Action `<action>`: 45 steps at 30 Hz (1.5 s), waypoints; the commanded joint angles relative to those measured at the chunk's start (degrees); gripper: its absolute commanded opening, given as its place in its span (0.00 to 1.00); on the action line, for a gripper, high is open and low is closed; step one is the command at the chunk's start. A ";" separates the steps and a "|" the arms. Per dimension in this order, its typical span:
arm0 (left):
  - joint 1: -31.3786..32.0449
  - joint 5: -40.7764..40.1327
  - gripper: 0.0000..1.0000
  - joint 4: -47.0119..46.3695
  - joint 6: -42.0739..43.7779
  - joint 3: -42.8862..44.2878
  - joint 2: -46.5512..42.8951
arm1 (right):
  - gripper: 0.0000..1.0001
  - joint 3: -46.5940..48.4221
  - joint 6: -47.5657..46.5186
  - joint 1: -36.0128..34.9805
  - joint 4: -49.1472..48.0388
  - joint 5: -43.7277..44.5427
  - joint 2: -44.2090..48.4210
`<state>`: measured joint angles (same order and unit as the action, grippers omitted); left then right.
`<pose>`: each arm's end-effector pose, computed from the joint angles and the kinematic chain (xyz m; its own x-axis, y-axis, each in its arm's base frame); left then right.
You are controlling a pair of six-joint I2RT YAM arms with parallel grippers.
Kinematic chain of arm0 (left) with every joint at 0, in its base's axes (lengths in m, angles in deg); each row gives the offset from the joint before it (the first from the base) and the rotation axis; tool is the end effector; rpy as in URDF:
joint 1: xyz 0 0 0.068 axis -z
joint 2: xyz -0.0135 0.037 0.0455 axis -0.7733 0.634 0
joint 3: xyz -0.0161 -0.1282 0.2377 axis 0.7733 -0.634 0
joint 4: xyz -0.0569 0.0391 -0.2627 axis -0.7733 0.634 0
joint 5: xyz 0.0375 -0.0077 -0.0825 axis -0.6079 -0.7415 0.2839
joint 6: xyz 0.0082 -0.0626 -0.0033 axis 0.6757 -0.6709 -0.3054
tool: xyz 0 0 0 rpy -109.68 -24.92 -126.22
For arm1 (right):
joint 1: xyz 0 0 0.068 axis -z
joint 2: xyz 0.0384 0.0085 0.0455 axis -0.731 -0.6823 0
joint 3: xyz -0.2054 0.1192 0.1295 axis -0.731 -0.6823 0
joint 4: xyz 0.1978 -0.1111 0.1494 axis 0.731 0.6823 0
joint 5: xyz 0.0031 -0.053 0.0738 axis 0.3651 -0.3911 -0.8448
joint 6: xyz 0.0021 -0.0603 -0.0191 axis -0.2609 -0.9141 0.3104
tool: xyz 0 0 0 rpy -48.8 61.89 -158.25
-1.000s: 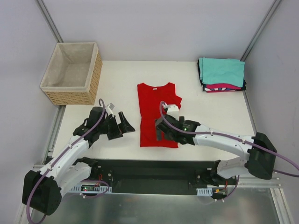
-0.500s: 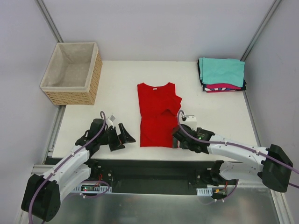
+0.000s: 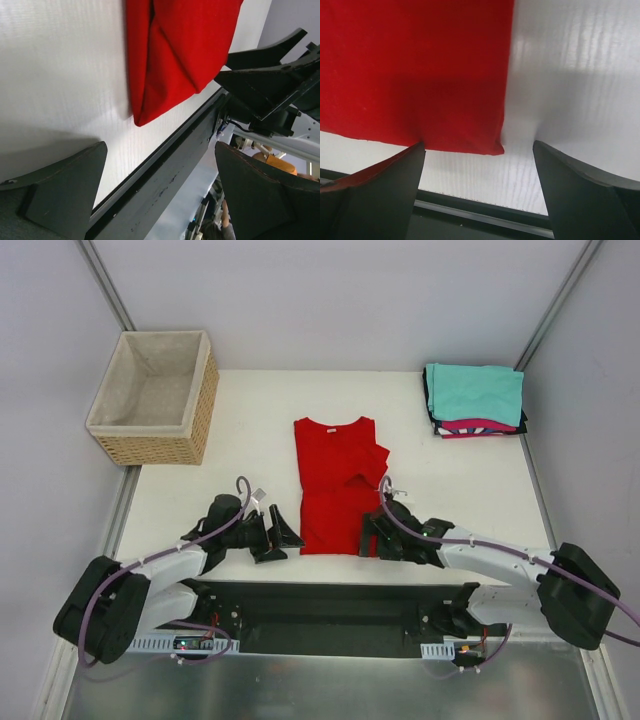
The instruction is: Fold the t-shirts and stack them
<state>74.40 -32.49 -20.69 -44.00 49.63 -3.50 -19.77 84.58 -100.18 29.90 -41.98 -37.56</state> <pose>0.1682 -0.1074 0.1215 -0.9341 -0.2670 -0.2369 0.0866 0.4742 -0.8761 0.1469 0.1787 0.1540 -0.8088 -0.1373 -0.5719 -0.2923 0.9376 0.1884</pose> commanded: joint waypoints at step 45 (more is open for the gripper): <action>5.08 -3.43 0.83 -4.35 0.02 2.73 7.63 | 0.96 -6.56 -10.08 38.08 -25.01 -46.28 1.34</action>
<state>79.17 -34.53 -26.60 -45.95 51.32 2.99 -26.70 75.29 -66.52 21.60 -75.77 -30.00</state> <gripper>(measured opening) 0.825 0.969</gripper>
